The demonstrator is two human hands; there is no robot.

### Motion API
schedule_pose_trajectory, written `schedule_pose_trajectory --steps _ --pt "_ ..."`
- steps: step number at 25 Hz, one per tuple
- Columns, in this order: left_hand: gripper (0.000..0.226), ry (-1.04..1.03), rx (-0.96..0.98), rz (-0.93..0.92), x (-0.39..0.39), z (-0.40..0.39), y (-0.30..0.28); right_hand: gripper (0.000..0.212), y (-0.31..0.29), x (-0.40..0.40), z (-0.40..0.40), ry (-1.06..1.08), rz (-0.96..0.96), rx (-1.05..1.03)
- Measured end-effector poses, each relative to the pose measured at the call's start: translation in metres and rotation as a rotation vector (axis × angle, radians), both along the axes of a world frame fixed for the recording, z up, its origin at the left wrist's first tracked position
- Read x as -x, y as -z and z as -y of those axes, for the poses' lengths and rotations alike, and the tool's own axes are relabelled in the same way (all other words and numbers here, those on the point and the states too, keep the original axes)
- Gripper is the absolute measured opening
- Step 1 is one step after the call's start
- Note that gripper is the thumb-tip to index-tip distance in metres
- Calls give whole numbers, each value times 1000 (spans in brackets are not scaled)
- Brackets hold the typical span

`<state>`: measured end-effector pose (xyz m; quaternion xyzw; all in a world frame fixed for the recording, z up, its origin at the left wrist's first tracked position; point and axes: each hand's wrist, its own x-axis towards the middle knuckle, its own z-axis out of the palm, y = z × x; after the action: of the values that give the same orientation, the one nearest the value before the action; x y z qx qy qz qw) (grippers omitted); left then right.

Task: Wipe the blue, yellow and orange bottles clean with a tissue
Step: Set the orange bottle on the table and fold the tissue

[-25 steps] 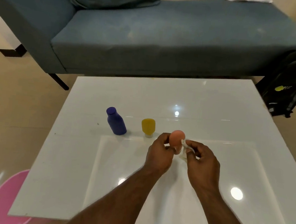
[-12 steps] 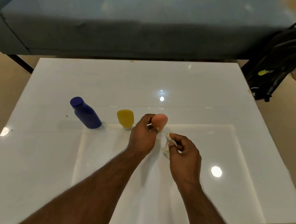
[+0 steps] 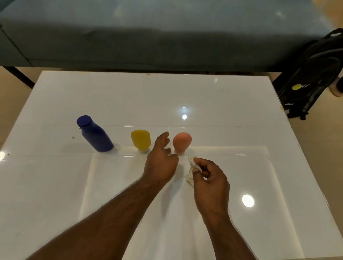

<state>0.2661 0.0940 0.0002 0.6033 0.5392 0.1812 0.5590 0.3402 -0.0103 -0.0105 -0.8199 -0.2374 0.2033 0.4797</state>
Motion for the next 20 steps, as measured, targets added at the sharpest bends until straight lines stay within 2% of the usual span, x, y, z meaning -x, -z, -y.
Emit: schedule_pose_trajectory --steps 3,7,9,13,17,20 --pt "38 -115 -20 -1 13 37 1 13 -7 1 1 21 -32 -32" --pt "22 -34 289 127 22 57 -6 17 -17 13 9 -55 -32 -13" --pt "16 -14 327 147 30 56 -15 16 -21 22 16 -122 -39 0" --pt "12 -28 329 131 55 57 -37 20 -35 34 31 -127 -113 -29" --pt "11 -52 386 178 85 62 -66 36 -54 51 35 -266 -442 -72" --pt "19 -15 338 179 115 69 -78 29 -74 71 39 -306 -447 -89"
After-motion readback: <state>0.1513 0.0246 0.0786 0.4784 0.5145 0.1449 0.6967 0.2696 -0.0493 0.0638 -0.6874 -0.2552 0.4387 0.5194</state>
